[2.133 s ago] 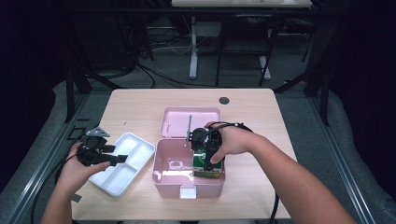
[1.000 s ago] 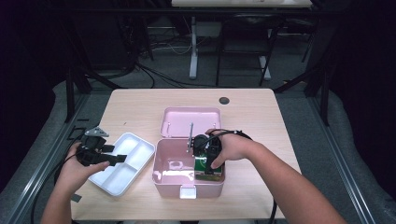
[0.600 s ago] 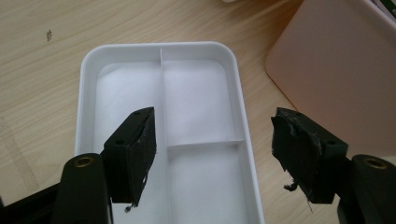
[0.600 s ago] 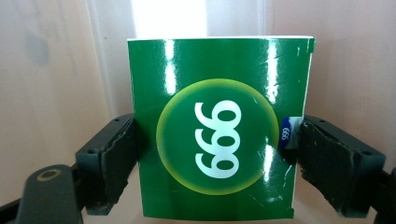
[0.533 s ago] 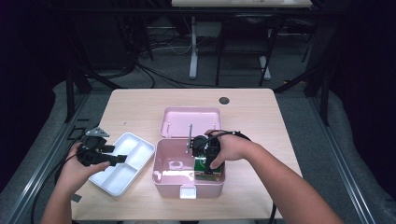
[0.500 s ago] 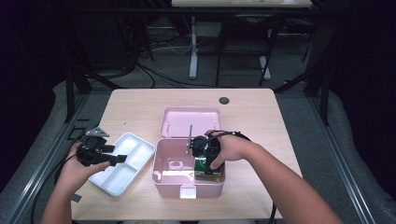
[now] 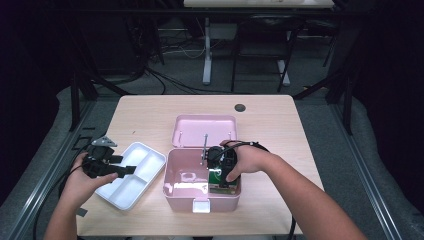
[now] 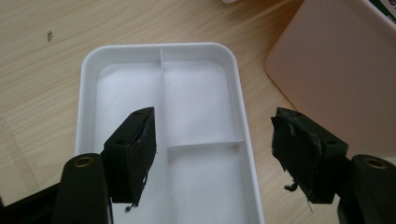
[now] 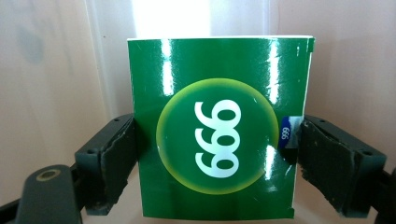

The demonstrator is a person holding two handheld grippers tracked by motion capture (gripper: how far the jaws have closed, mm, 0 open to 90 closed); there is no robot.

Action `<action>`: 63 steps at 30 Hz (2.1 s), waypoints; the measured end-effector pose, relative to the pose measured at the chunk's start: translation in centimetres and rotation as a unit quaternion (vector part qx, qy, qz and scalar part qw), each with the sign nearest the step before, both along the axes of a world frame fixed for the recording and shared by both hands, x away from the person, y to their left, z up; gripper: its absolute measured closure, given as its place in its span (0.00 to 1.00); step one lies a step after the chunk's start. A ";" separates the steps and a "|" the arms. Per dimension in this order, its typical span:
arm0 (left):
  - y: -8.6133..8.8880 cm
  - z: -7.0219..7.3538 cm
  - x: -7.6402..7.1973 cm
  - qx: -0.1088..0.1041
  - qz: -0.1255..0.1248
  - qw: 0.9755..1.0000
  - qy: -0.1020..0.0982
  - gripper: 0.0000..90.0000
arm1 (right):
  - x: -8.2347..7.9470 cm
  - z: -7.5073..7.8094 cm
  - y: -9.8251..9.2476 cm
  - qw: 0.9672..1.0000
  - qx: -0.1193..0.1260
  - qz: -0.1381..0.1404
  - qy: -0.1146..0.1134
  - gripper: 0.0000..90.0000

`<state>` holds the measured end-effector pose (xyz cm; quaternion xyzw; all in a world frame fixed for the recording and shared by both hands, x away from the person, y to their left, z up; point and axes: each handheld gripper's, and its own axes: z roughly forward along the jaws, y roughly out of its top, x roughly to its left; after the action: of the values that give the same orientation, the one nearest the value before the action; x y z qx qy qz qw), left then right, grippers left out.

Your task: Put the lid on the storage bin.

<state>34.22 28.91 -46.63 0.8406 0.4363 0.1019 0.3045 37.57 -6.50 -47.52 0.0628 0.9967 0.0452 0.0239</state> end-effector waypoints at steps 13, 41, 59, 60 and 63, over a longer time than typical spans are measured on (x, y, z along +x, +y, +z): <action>0.1 0.0 0.0 -0.001 0.002 1.000 0.000 0.34 | 0.2 -0.2 0.0 1.000 -0.006 -0.006 -0.006 0.20; 0.6 -0.1 -0.7 -0.001 0.004 1.000 0.000 0.36 | -1.1 4.8 -1.8 0.996 0.042 -0.056 -0.048 0.27; 0.7 0.0 -0.7 -0.007 0.009 1.000 -0.005 0.37 | -1.7 6.6 -6.1 0.992 0.063 -0.092 -0.064 0.22; 0.7 0.0 -0.6 -0.009 0.010 1.000 -0.005 0.37 | -1.7 6.7 -6.3 0.991 0.066 -0.098 -0.067 0.25; 0.8 0.0 -0.6 -0.010 0.013 1.000 -0.007 0.37 | -1.8 7.0 -7.2 0.989 0.074 -0.108 -0.073 0.30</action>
<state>33.59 29.73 -46.65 0.8309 0.4463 0.1073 0.3144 35.79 -13.67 -40.51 0.1683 0.9736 0.1203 0.0968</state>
